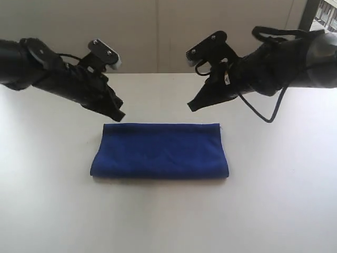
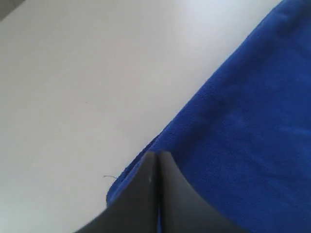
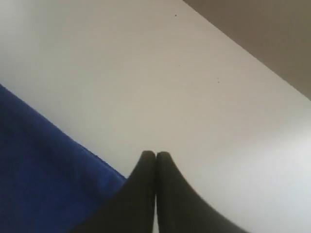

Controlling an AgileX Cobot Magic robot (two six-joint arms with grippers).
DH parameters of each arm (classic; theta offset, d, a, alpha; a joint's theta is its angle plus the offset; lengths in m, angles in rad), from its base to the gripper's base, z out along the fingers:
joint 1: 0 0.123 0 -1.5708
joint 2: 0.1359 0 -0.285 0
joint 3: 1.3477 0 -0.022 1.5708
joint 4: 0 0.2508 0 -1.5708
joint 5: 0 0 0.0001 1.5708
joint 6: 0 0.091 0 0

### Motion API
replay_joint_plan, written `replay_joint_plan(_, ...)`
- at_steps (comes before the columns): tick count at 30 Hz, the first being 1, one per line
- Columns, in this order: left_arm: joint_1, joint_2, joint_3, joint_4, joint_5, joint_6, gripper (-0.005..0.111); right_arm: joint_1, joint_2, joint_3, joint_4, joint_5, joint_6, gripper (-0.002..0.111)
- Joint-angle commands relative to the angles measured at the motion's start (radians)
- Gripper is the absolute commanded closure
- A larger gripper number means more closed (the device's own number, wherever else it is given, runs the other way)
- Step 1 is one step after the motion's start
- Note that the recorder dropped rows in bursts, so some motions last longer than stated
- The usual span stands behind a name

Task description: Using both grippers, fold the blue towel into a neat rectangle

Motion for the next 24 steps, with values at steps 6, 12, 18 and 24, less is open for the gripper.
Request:
replay_joint_plan(6,0.154,0.243,-0.205,-0.171,0.378,-0.05,0.107,-0.167,0.083,-0.138,1.467,0.465,-1.332,0.108)
replay_joint_plan(12,0.154,0.262,-0.205,-0.267,0.294,0.03,0.107,-0.19,0.205,-0.138,1.459,0.346,-1.32,0.108)
replay_joint_plan(18,0.154,0.262,-0.205,-0.276,0.294,0.03,0.107,-0.19,0.258,-0.138,1.459,0.295,-1.317,0.108)
replay_joint_plan(24,0.154,0.31,-0.205,-0.389,0.354,0.1,0.107,-0.19,0.275,-0.138,1.464,0.248,-1.317,0.108)
